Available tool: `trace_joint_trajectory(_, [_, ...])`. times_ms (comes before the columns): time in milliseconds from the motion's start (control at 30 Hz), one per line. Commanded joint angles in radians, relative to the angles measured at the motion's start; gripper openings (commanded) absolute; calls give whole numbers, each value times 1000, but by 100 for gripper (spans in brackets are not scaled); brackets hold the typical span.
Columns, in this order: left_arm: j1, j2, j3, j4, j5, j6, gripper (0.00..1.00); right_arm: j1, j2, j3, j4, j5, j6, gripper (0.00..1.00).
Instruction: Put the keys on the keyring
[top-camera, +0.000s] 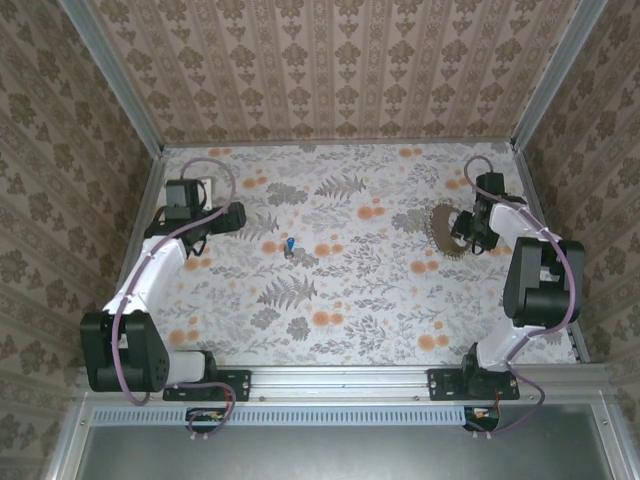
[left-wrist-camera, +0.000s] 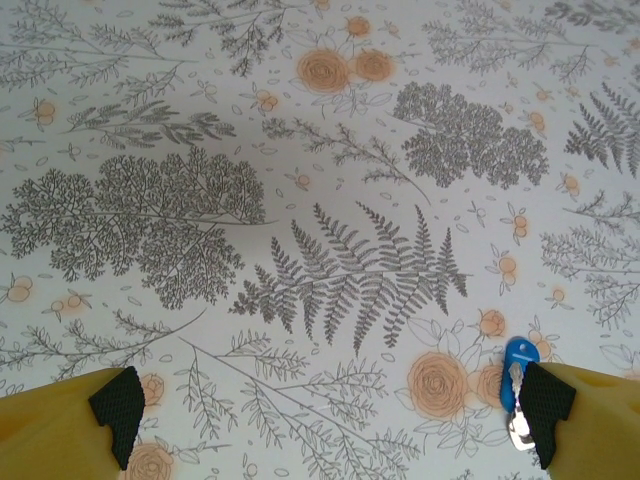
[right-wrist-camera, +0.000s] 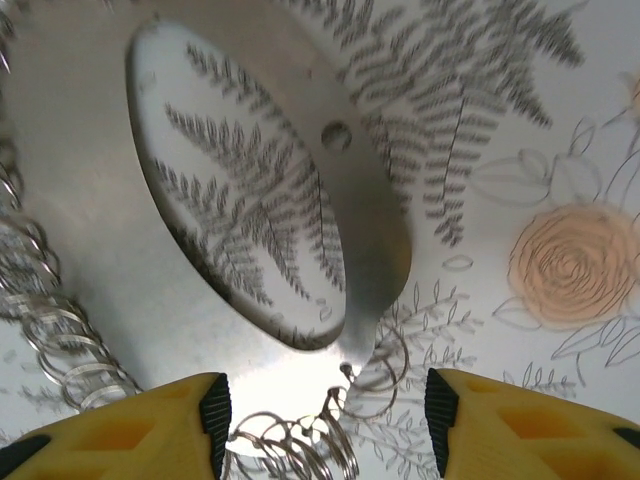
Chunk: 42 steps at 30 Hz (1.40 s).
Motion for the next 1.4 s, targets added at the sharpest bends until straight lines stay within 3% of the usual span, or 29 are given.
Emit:
trace_joint_trajectory(0, [-15,-21,-38,-35,-3,17,100,19,13,39,-74,-59,-46,56])
trace_joint_trajectory(133, [-45,-26,-26,-28,-23,43,100,53,21,67,-59,-173,-79,58])
trace_joint_trajectory(300, [-50,-39,-23,-32,-62,60,100,106,98,150,-68,-199,-94,61])
trace_joint_trajectory(500, [-59,-69,-35,-27,-139,90,100,140,188,255,-96,-191,-99,45])
trace_joint_trajectory(600, [-68,-80,-40,-22,-157,98,100,140,211,279,-97,-193,-97,45])
trace_joint_trajectory(1033, [-121,-72,-55,-16,-206,131,100,172,310,298,-79,-239,-123,59])
trace_joint_trajectory(1367, [-139,-60,-58,-13,-222,134,100,368,286,256,-134,-350,-198,55])
